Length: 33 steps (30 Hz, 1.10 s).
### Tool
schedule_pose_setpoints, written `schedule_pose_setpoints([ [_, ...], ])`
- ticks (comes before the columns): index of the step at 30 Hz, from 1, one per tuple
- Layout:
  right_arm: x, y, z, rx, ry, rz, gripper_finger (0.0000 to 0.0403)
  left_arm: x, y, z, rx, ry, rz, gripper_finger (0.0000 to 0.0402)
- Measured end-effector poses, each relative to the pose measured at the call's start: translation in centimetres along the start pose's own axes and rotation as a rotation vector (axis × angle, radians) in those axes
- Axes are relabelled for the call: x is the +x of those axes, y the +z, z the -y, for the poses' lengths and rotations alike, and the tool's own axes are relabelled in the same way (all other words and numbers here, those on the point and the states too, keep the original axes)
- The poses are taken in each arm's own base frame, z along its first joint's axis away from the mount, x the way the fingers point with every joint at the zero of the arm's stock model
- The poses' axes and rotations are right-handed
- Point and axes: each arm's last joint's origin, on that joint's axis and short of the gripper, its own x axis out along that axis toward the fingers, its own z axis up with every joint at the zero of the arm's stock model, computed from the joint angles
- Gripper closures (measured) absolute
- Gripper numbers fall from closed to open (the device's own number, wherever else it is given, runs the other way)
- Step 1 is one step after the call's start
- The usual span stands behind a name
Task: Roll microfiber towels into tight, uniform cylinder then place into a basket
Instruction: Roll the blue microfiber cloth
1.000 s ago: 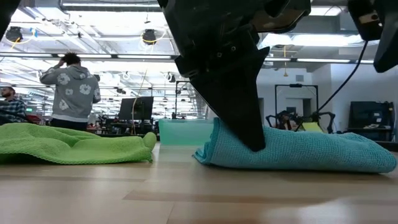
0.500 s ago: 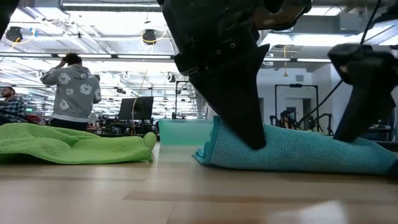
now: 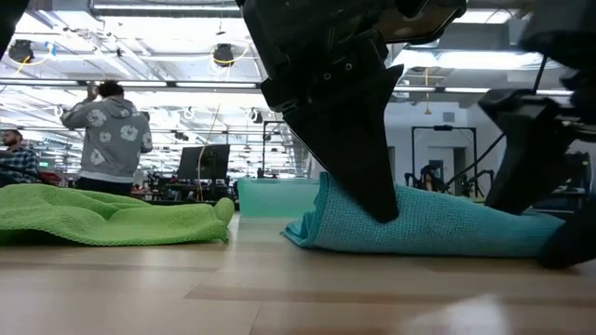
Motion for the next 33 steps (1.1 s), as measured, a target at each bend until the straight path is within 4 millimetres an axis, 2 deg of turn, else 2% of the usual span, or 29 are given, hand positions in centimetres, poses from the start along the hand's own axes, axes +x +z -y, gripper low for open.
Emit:
schedule_pose_setpoints([
  [5,0.8,0.3,1.0,0.097,0.059,-0.046,0.0218,0.0,0.0,0.0,0.001,0.002,-0.005,0.0391],
  [14,0.7,0.5,1.5,0.128,0.113,-0.070,0.0382,-0.2,-0.2,-0.2,0.008,0.012,-0.025,0.0391],
  [21,-0.1,1.6,2.4,0.301,0.197,-0.077,0.0368,-2.1,0.1,-0.6,0.007,0.079,0.002,0.0391],
  [25,0.0,2.0,3.0,0.379,0.236,-0.086,0.0385,-3.3,0.1,-0.3,0.013,0.086,0.018,0.0391],
  [33,1.0,2.6,4.5,0.466,0.315,-0.114,0.0378,-3.5,-0.6,0.7,0.041,0.054,-0.011,0.0391],
])
